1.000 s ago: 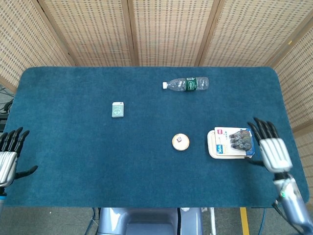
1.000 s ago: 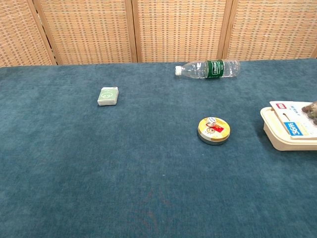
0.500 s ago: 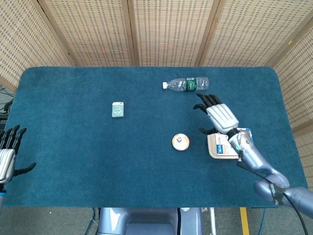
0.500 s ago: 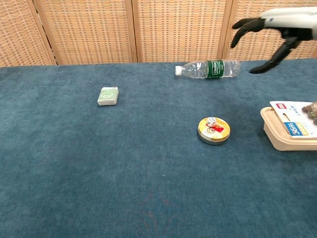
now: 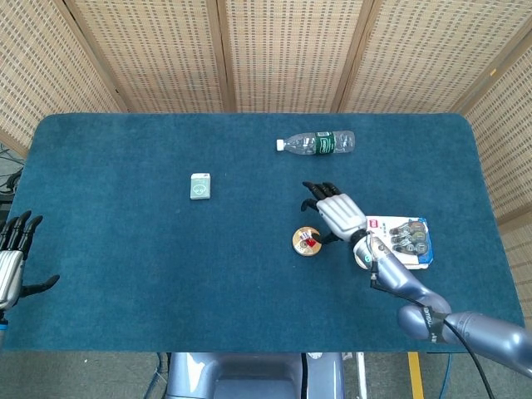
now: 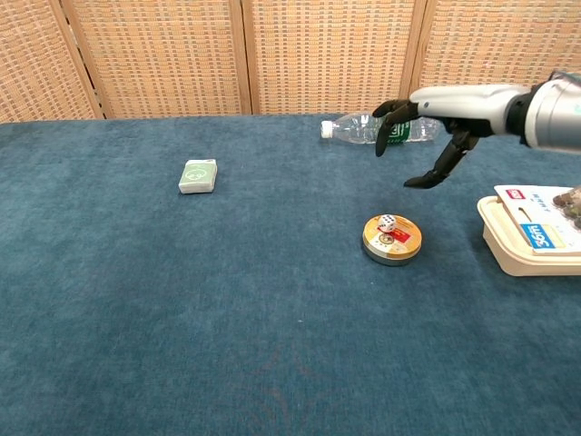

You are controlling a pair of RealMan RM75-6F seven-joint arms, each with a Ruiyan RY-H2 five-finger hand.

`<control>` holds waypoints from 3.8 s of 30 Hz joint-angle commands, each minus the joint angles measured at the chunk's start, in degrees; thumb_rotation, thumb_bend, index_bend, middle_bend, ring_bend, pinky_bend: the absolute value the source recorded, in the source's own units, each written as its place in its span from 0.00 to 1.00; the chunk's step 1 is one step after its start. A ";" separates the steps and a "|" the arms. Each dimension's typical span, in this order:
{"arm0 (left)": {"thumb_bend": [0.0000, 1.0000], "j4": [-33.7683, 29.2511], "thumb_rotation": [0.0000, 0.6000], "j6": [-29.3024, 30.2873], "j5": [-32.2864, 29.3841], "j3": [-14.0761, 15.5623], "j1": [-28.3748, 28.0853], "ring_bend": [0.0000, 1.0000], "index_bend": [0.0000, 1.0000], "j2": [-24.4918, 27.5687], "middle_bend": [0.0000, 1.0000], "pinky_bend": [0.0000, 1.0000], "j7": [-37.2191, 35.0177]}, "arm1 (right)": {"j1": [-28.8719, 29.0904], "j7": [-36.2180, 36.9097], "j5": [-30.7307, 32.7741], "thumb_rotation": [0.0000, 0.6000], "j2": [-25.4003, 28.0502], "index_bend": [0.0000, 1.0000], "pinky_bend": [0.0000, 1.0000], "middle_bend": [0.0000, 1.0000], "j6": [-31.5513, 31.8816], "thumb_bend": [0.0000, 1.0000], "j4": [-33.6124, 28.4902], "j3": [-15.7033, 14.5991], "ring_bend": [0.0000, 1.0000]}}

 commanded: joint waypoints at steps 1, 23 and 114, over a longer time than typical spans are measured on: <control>0.00 0.00 1.00 -0.11 -0.11 0.02 -0.05 0.00 0.00 0.02 0.00 0.00 0.03 | 0.99 -2.60 1.29 1.00 -2.41 0.31 0.00 0.00 0.54 0.34 1.65 -1.32 0.00; 0.00 0.06 1.00 -0.74 -0.84 -0.03 -0.42 0.00 0.00 0.26 0.00 0.00 -0.07 | 5.53 -13.46 11.40 1.00 -9.48 0.33 0.00 0.00 -0.14 0.34 6.96 -5.05 0.00; 0.00 -0.89 1.00 -0.02 1.49 1.29 0.21 0.00 0.00 2.72 0.00 0.00 -4.95 | -21.38 6.48 -12.54 1.00 12.06 0.00 0.00 0.00 38.18 0.00 -5.52 -14.92 0.00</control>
